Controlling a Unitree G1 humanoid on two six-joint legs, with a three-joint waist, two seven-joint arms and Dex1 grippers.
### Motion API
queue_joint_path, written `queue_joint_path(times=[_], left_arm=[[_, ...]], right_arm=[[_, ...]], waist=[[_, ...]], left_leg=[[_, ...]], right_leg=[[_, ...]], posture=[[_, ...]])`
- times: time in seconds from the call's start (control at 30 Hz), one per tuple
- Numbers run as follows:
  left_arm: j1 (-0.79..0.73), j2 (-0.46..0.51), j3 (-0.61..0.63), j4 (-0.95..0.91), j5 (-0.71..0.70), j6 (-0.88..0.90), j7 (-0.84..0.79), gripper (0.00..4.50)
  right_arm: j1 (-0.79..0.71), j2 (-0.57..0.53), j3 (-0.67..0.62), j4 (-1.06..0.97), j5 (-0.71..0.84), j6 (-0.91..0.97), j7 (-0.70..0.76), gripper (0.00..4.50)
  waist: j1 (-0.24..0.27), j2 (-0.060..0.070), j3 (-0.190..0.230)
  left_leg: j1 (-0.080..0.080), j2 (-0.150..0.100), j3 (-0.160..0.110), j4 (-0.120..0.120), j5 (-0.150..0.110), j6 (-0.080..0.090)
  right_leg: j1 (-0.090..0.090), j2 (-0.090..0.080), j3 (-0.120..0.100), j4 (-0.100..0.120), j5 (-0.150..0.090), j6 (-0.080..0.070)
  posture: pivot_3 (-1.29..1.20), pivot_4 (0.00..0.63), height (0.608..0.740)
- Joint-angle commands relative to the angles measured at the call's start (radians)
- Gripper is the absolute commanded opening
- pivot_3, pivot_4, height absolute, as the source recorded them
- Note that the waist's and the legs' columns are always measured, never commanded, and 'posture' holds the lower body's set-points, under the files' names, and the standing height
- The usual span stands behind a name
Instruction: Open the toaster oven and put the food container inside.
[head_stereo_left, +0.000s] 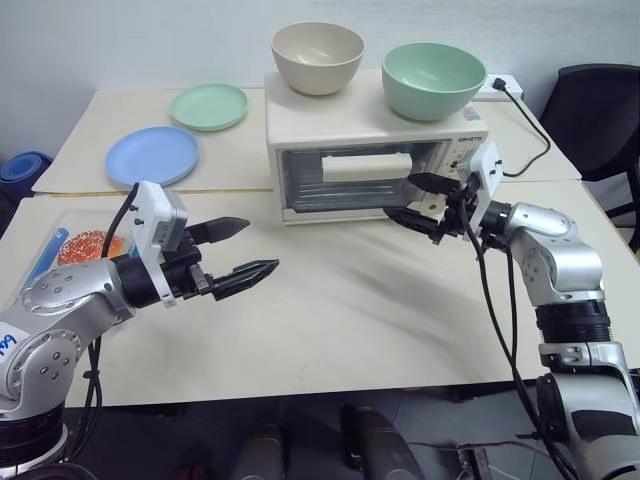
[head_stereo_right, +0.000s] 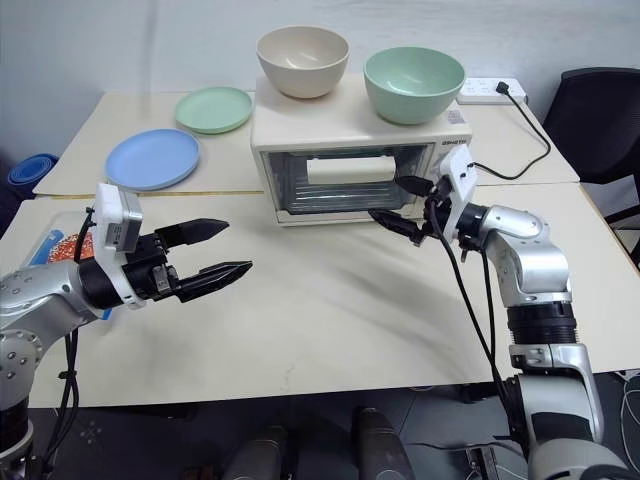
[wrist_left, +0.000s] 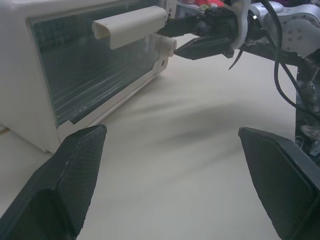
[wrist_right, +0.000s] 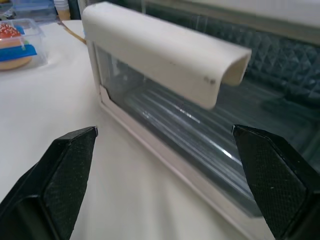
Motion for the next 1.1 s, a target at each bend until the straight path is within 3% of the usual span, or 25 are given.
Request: queue_joint_path(times=[0.03,0.33,0.5,0.6,0.93,1.1], left_arm=[[-0.008,0.001,0.006,-0.007,-0.001,-0.024,0.007,4.50],[-0.052,-0.006,0.012,0.041,0.010,-0.044,0.029,4.50],[-0.206,-0.026,-0.037,0.173,0.087,-0.076,0.074,4.50],[-0.289,-0.031,-0.090,0.236,0.134,-0.099,0.055,3.91],[-0.476,-0.115,-0.372,0.430,0.396,-0.269,-0.062,0.79],[-0.499,-0.161,-0.434,0.483,0.453,-0.307,-0.133,0.79]], right_arm=[[-0.024,0.007,-0.004,-0.037,0.006,-0.019,0.021,4.48],[0.072,0.009,0.002,-0.248,0.066,0.055,0.065,4.48],[0.191,0.015,-0.009,-0.367,0.096,0.086,0.050,4.48],[0.246,0.022,-0.013,-0.409,0.109,0.095,0.039,4.50],[0.368,0.026,-0.014,-0.494,0.137,0.113,0.010,4.50],[0.414,0.017,-0.030,-0.545,0.150,0.125,-0.021,4.50]], waist=[[0.000,0.000,0.000],[0.000,0.000,0.000],[-0.001,0.000,0.000],[-0.004,0.000,0.000],[-0.001,0.000,0.000],[0.000,0.000,0.000]], left_leg=[[-0.001,0.000,0.000,0.000,0.000,0.000],[-0.011,0.000,-0.001,0.001,0.000,-0.001],[-0.010,0.000,-0.001,0.001,0.001,-0.002],[-0.009,0.000,0.000,0.001,0.001,-0.002],[-0.010,0.000,0.001,0.001,0.001,-0.002],[-0.012,0.000,0.000,0.002,0.001,-0.002]], right_leg=[[-0.001,0.000,0.000,0.000,0.000,0.000],[-0.011,0.000,-0.001,0.002,0.000,0.000],[-0.011,0.000,-0.001,0.004,0.000,0.000],[-0.011,0.001,-0.001,0.005,0.000,0.000],[-0.011,0.002,-0.001,0.006,0.001,0.001],[-0.012,0.002,0.000,0.007,0.001,0.001]], posture=[[0.00,0.150,0.740],[0.00,0.150,0.740],[0.00,0.150,0.740],[0.00,0.150,0.740],[0.00,0.150,0.740],[0.00,0.150,0.740]])
